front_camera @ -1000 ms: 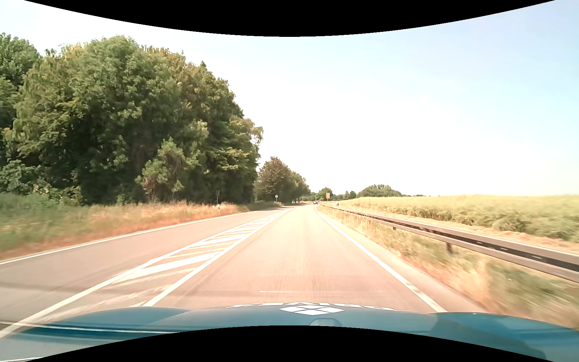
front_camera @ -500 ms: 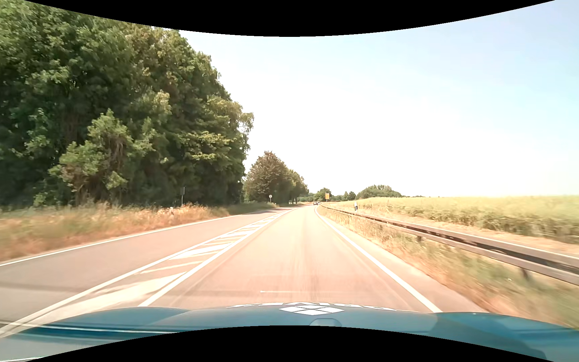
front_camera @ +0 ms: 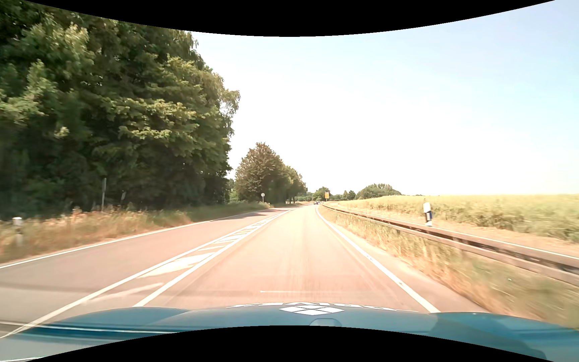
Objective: Follow the waypoints while adhering to traffic rules and regulations
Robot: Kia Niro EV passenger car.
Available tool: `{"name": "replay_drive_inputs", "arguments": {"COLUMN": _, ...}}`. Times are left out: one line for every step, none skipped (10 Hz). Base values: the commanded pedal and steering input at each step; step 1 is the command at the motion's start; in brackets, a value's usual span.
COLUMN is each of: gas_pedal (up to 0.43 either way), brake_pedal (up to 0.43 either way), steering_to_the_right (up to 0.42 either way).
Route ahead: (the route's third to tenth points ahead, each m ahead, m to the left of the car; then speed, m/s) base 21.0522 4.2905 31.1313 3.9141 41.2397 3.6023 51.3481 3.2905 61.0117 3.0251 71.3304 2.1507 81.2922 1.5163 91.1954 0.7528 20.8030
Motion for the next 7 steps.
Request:
{"name": "replay_drive_inputs", "arguments": {"gas_pedal": 0.150, "brake_pedal": 0.000, "steering_to_the_right": 0.002}}
{"name": "replay_drive_inputs", "arguments": {"gas_pedal": 0.150, "brake_pedal": 0.000, "steering_to_the_right": 0.002}}
{"name": "replay_drive_inputs", "arguments": {"gas_pedal": 0.138, "brake_pedal": 0.000, "steering_to_the_right": 0.002}}
{"name": "replay_drive_inputs", "arguments": {"gas_pedal": 0.138, "brake_pedal": 0.000, "steering_to_the_right": 0.002}}
{"name": "replay_drive_inputs", "arguments": {"gas_pedal": 0.138, "brake_pedal": 0.000, "steering_to_the_right": 0.002}}
{"name": "replay_drive_inputs", "arguments": {"gas_pedal": 0.138, "brake_pedal": 0.000, "steering_to_the_right": 0.002}}
{"name": "replay_drive_inputs", "arguments": {"gas_pedal": 0.138, "brake_pedal": 0.000, "steering_to_the_right": 0.002}}
